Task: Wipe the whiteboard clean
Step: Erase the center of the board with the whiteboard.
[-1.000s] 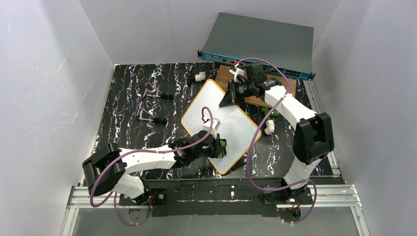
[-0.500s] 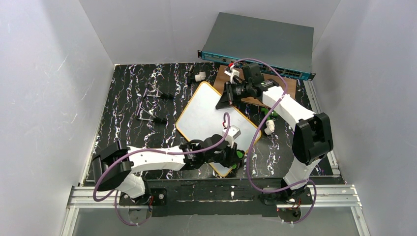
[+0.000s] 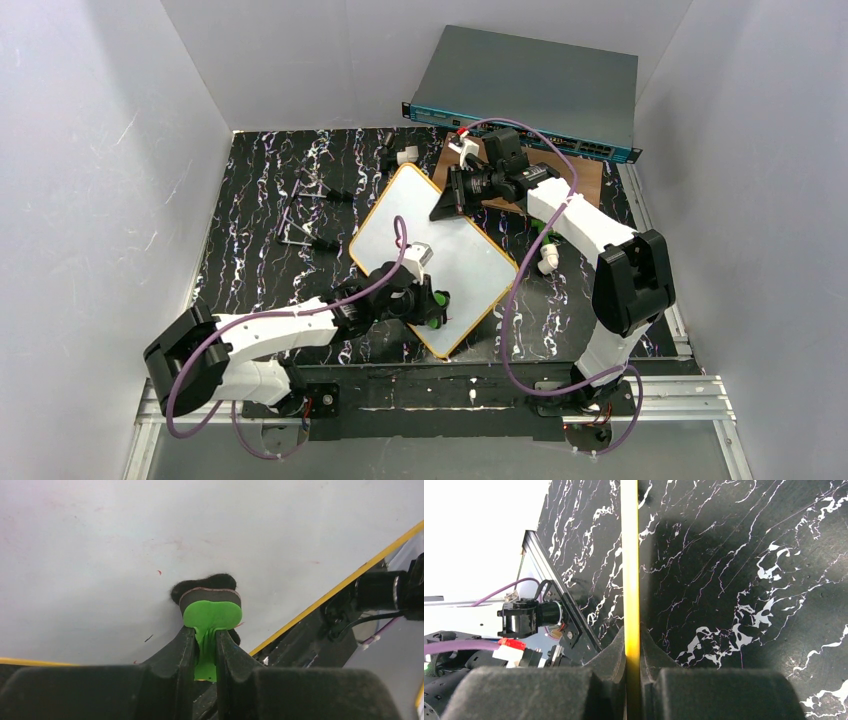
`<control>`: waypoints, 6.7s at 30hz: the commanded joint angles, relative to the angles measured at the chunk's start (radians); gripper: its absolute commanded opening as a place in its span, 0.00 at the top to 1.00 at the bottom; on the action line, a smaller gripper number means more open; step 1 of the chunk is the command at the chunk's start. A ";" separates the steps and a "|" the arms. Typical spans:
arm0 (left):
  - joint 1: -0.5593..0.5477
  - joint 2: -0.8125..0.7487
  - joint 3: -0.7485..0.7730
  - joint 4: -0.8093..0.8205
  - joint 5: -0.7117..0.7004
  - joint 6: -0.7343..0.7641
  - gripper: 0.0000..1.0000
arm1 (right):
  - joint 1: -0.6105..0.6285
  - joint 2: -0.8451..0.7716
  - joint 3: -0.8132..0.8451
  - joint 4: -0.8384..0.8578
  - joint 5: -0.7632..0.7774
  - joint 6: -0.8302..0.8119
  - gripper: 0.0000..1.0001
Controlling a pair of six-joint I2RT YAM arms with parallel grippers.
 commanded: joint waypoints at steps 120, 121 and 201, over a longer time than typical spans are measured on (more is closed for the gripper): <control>0.144 -0.195 -0.206 -0.153 0.013 0.080 1.00 | 0.048 -0.017 0.093 -0.018 -0.098 0.005 0.99; 0.144 -0.189 -0.207 -0.108 0.063 0.097 1.00 | 0.048 -0.018 0.093 -0.017 -0.099 0.005 0.99; -0.123 0.069 -0.040 0.057 -0.072 0.224 1.00 | 0.031 -0.018 0.057 0.039 -0.134 0.062 0.99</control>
